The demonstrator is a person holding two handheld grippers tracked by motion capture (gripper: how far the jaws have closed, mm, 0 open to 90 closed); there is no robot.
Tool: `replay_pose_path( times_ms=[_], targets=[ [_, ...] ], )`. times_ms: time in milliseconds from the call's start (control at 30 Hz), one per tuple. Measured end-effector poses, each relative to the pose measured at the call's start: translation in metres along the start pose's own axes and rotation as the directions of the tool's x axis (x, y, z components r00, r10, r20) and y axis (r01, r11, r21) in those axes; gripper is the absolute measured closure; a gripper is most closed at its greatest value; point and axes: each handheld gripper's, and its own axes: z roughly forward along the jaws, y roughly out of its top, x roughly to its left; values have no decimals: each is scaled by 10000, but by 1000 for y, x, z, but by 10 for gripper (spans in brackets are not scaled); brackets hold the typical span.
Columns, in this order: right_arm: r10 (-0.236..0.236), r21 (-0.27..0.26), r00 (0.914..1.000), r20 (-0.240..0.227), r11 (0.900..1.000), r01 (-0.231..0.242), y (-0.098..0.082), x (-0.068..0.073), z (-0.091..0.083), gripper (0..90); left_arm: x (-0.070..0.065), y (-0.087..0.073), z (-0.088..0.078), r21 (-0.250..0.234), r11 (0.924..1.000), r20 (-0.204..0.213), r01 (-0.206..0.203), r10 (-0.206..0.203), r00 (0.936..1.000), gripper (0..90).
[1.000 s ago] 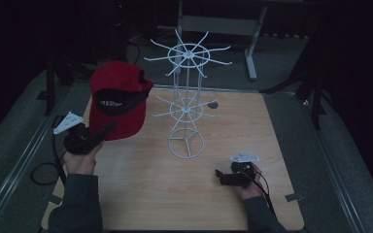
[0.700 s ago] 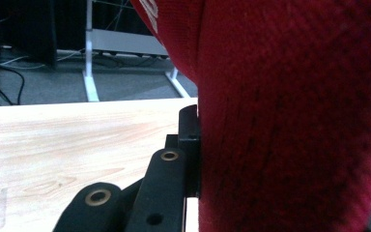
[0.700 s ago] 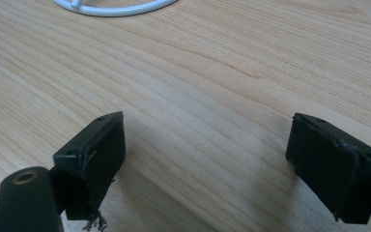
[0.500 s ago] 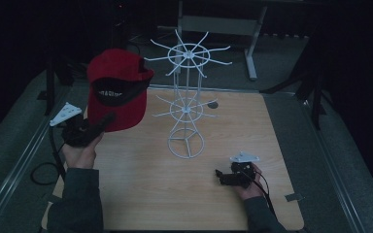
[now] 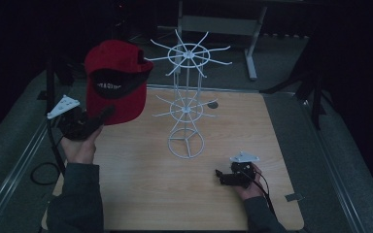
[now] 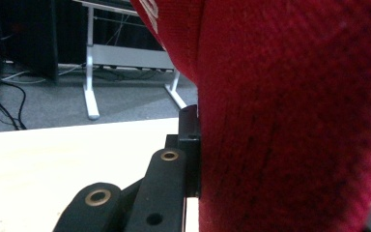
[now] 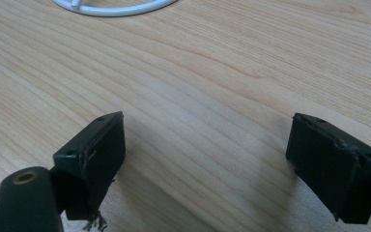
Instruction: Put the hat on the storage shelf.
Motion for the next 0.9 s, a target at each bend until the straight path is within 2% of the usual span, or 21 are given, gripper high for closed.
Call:
replay_pose_path(
  times_ms=[500,633,900],
  targets=[
    [-3,-1,10000,-1,10000,3,0,0,0,137,-2,11,8,-190,9997,-83,162,-163,9998,839],
    [-2,-1,10000,-1,10000,2,0,0,0,137,-4,17,8,-336,9988,-74,360,-362,9993,839],
    [0,-6,10000,-2,10000,0,0,0,0,137,-9,26,9,-467,9985,-50,286,-289,9996,838]
  ],
)
